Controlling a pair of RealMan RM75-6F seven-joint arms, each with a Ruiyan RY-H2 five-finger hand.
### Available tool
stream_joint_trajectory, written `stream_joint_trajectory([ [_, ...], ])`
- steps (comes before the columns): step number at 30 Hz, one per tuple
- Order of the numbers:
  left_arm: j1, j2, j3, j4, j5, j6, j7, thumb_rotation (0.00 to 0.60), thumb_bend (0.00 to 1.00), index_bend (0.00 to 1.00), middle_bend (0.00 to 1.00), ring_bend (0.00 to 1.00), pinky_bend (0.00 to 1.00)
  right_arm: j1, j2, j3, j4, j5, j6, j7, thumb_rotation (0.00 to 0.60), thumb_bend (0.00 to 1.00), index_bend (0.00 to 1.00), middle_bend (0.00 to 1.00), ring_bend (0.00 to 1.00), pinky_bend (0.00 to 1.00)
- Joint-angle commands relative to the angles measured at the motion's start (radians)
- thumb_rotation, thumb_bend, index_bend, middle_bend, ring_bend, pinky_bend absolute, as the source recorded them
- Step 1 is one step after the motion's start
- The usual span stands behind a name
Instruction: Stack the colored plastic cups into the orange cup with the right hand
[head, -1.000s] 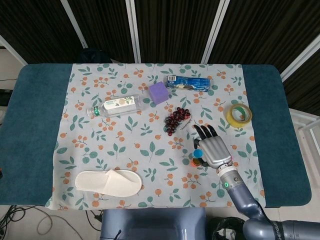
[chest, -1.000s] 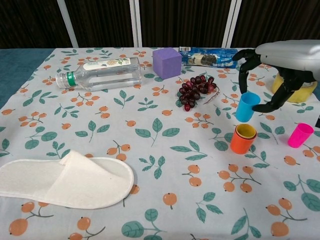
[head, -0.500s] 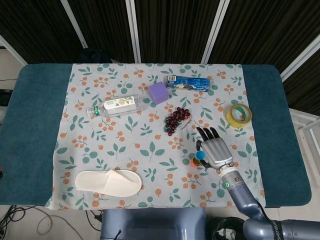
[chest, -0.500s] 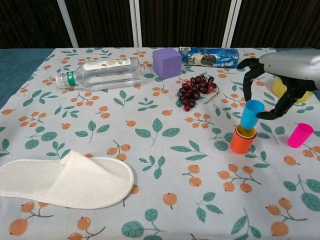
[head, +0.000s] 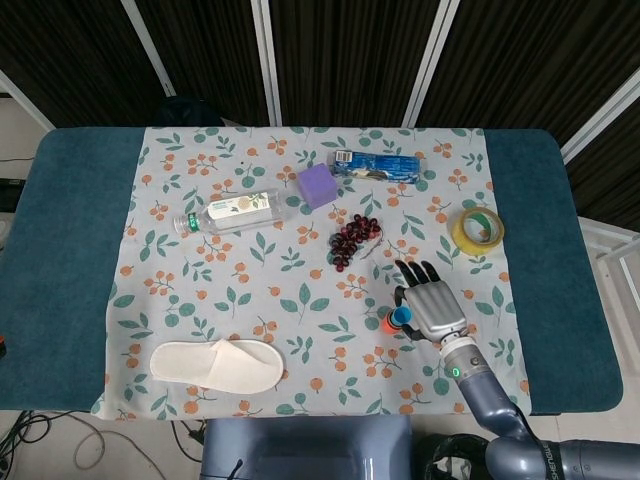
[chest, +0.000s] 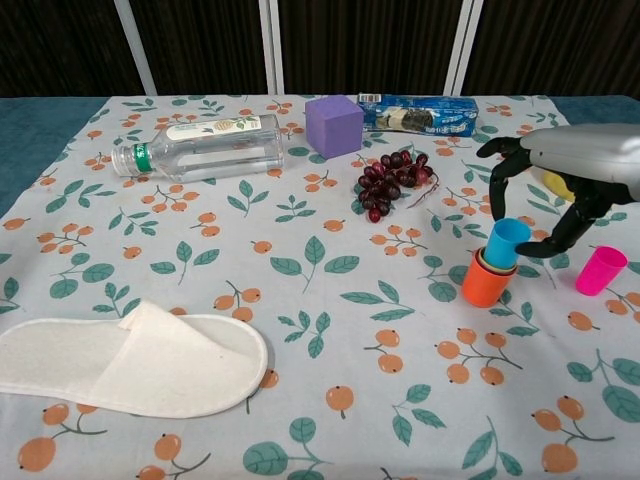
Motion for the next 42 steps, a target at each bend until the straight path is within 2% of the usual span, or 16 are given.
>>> stream_joint_trajectory([
  [1, 0.000, 0.000, 0.000, 0.000, 0.000, 0.000, 0.000, 0.600, 0.82, 0.10, 0.00, 0.00, 0.11, -0.001, -0.003, -0.005, 0.004, -0.003, -0.001, 0.005, 0.600, 0.36, 0.50, 0.00, 0.00, 0.00],
  [6, -0.001, 0.000, 0.000, 0.001, 0.001, -0.001, 0.001, 0.600, 0.82, 0.10, 0.00, 0.00, 0.11, 0.000, -0.013, -0.010, 0.013, -0.003, -0.004, 0.012, 0.600, 0.36, 0.48, 0.00, 0.00, 0.00],
  [11, 0.001, 0.000, 0.000, 0.000, 0.000, 0.001, -0.001, 0.600, 0.82, 0.10, 0.00, 0.00, 0.11, 0.005, -0.022, -0.019, 0.028, 0.012, -0.018, 0.011, 0.600, 0.36, 0.19, 0.00, 0.00, 0.00],
  [14, 0.000, 0.001, -0.001, 0.000, 0.000, 0.001, -0.002, 0.600, 0.82, 0.10, 0.00, 0.00, 0.11, 0.009, -0.016, -0.021, 0.025, 0.022, -0.023, 0.007, 0.600, 0.36, 0.14, 0.00, 0.00, 0.00],
  [19, 0.000, 0.001, 0.000, 0.000, 0.000, 0.000, -0.003, 0.600, 0.82, 0.10, 0.00, 0.00, 0.11, 0.010, 0.004, -0.017, 0.012, 0.027, -0.012, 0.007, 0.600, 0.36, 0.14, 0.00, 0.00, 0.00],
  [25, 0.001, 0.002, 0.000, -0.001, 0.001, 0.002, -0.004, 0.600, 0.82, 0.10, 0.00, 0.00, 0.11, -0.003, 0.043, -0.013, 0.013, 0.042, 0.009, 0.018, 0.600, 0.36, 0.21, 0.00, 0.00, 0.00],
  [31, 0.001, 0.001, 0.001, -0.002, 0.002, 0.002, -0.001, 0.600, 0.82, 0.10, 0.00, 0.00, 0.12, -0.030, 0.081, -0.038, 0.037, 0.065, -0.005, 0.052, 0.600, 0.36, 0.23, 0.00, 0.00, 0.00],
  [42, 0.002, -0.001, 0.002, -0.002, 0.009, 0.008, 0.002, 0.600, 0.82, 0.10, 0.00, 0.00, 0.12, -0.070, 0.066, -0.060, 0.120, 0.042, -0.025, 0.130, 0.600, 0.36, 0.29, 0.00, 0.00, 0.00],
])
